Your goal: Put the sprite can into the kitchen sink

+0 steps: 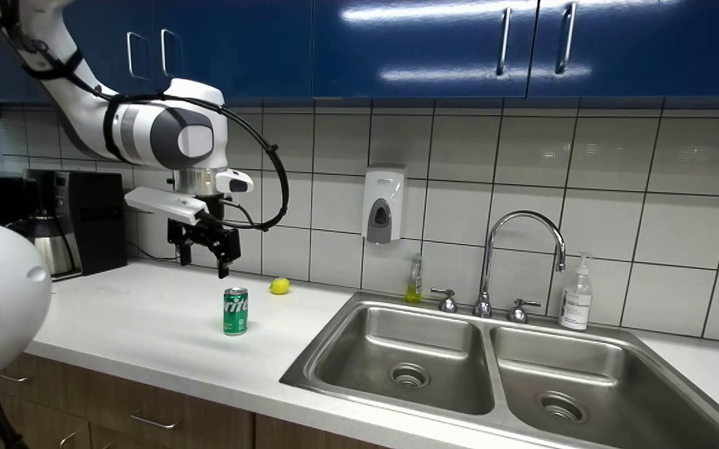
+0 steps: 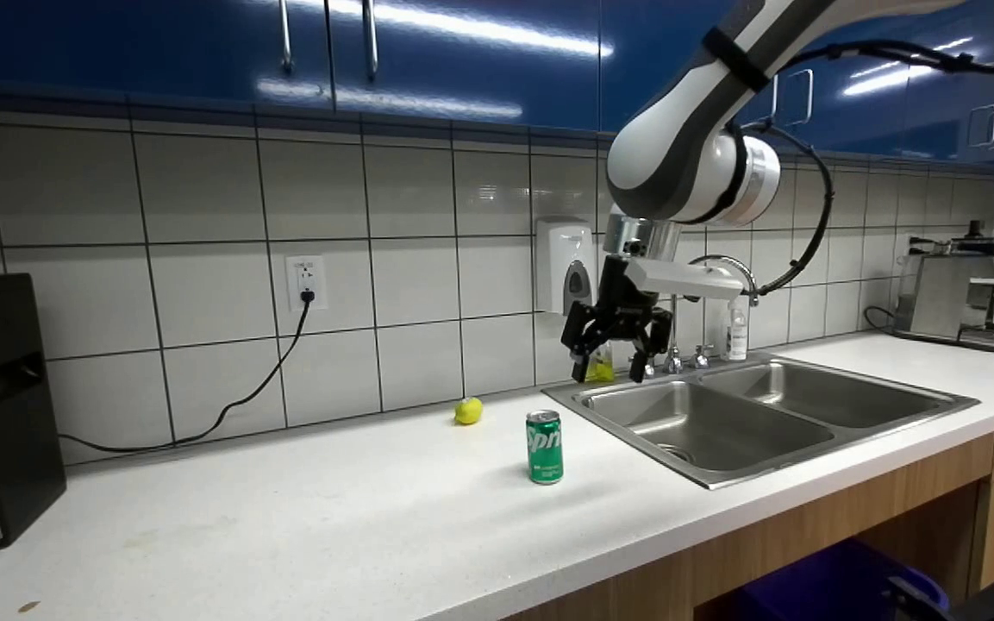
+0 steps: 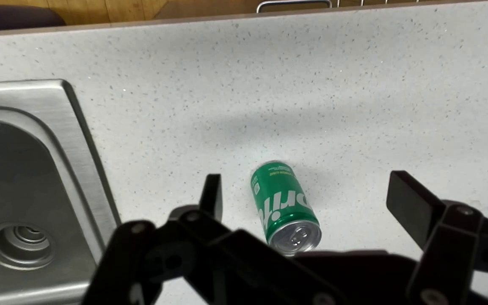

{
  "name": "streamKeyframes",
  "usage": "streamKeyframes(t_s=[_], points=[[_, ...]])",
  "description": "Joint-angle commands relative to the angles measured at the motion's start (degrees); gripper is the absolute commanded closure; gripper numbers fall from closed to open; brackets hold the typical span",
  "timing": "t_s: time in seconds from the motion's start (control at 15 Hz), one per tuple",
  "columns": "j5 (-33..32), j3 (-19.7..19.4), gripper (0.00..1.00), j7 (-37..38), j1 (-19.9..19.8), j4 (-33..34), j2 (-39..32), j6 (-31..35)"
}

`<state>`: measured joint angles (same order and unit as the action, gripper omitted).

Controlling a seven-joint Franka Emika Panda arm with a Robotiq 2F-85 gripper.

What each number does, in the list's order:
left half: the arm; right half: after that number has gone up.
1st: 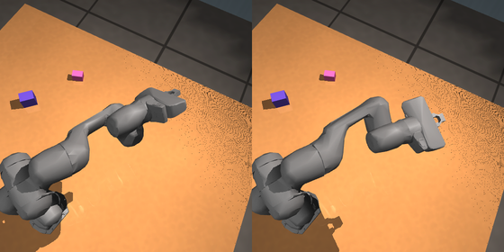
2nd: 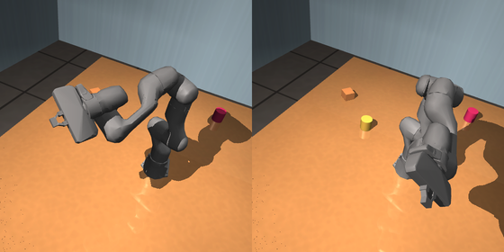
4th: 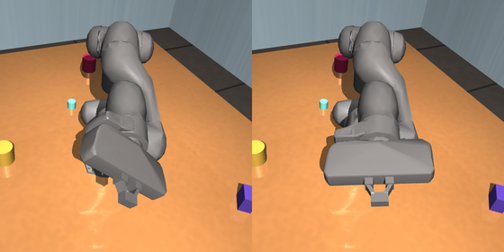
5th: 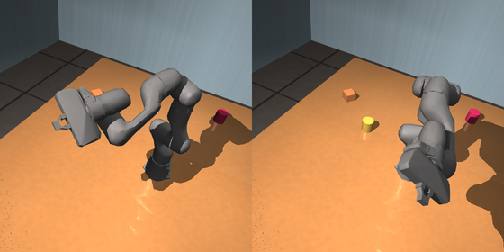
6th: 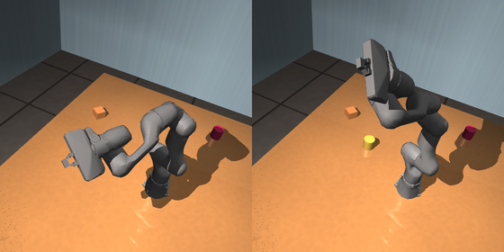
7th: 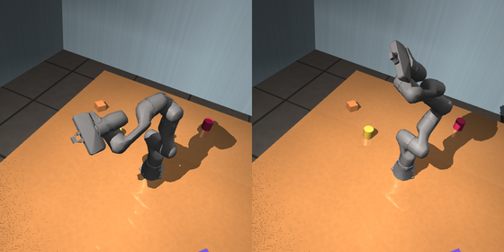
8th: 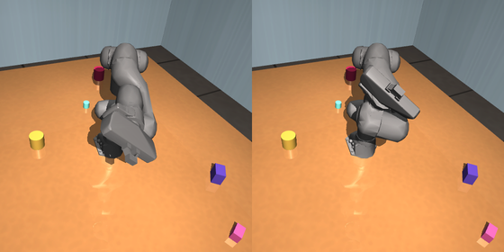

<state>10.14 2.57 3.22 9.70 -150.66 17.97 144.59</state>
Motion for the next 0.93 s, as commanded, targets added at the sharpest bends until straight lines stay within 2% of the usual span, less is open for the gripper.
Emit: streamKeyframes(t_s=[0.0,0.47,0.87], points=[[0.0,1.8,0.0,-1.2,0.2,5.1,-8.4,3.8],[-3.8,3.9,0.0,0.3,-0.5,12.5,-19.2,7.6],[-9.0,3.1,0.0,2.0,-0.6,17.8,-25.0,7.7]])
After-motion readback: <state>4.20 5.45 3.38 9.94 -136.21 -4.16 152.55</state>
